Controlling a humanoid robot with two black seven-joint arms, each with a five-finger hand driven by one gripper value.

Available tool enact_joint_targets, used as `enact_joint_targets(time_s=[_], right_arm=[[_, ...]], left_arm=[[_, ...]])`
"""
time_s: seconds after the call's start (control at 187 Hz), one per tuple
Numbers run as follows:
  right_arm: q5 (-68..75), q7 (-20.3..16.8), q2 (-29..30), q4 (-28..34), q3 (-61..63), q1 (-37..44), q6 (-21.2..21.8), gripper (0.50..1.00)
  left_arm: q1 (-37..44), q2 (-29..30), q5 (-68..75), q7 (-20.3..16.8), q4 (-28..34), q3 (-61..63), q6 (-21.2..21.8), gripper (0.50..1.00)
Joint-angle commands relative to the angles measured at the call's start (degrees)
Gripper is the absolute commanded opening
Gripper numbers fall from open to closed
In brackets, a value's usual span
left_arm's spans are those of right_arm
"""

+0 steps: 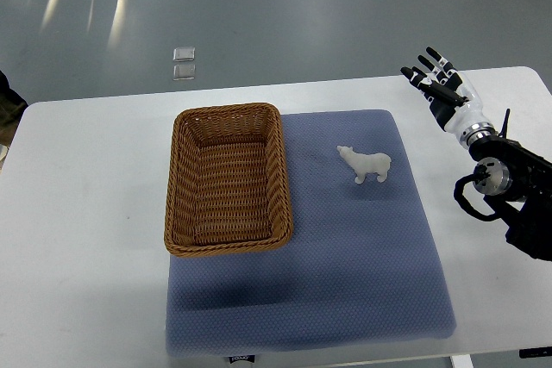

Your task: Place white bear in brown basket with right hand

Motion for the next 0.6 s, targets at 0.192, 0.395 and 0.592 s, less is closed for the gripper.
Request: enact_joint_targets(time_s=[0.192, 0.395, 0.592], right_arm=[[-0.35, -0.01, -0.61, 0.05, -0.18, 0.09, 0.16, 0.921], [-0.88, -0.01, -0.7, 0.14, -0.62, 0.35, 0.34, 0.921], [-5.62, -0.1, -1.58, 0.14, -1.15, 1.58, 0.34, 0.921]], left_arm=[[-0.02, 0.0, 0.0, -0.05, 0.0, 0.01, 0.0, 1.0], [-0.02, 0.0, 0.0, -0.05, 0.0, 0.01, 0.0, 1.0], [-0.02, 0.0, 0.0, 0.03, 0.0, 0.01, 0.0, 1.0]])
